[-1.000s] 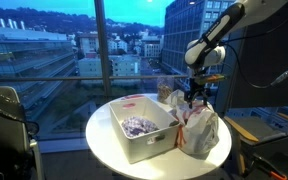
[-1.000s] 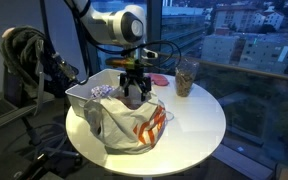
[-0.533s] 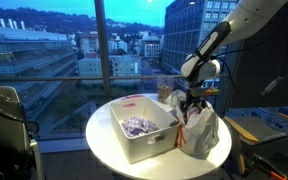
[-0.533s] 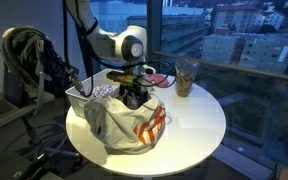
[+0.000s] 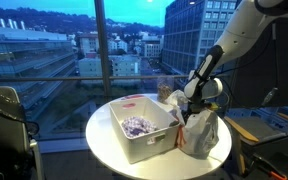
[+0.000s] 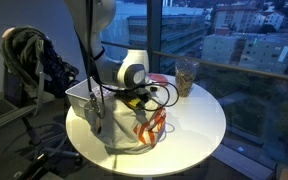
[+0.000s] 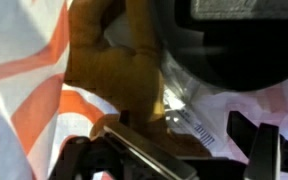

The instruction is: Put the purple shirt, the turnip plushie, moose toy and bowl in the basket

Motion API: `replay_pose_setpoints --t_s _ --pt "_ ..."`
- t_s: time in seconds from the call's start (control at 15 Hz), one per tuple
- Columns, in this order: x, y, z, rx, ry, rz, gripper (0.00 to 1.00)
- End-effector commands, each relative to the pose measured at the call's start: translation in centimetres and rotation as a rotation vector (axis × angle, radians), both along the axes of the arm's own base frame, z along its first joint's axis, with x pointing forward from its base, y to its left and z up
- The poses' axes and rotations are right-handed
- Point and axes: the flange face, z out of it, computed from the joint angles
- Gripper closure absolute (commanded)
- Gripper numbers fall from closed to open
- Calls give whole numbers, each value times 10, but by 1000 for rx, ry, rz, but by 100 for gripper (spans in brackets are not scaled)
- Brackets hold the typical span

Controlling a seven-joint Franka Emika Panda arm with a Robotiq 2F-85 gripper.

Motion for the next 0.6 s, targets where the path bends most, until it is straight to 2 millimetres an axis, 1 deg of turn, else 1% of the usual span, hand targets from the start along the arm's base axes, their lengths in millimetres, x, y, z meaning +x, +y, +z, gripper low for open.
replay_pose_setpoints --t_s 0.0,0.07,0.2,0.33,0.53 --pt "10 -4 4 -122 -96 -20 0" --pt "13 -7 3 -151 -104 -29 0" --pt "15 -10 -6 -150 -92 -53 0" --pt "16 -8 -19 -132 -64 -49 0" --pt "15 -13 -39 -136 -36 -55 0"
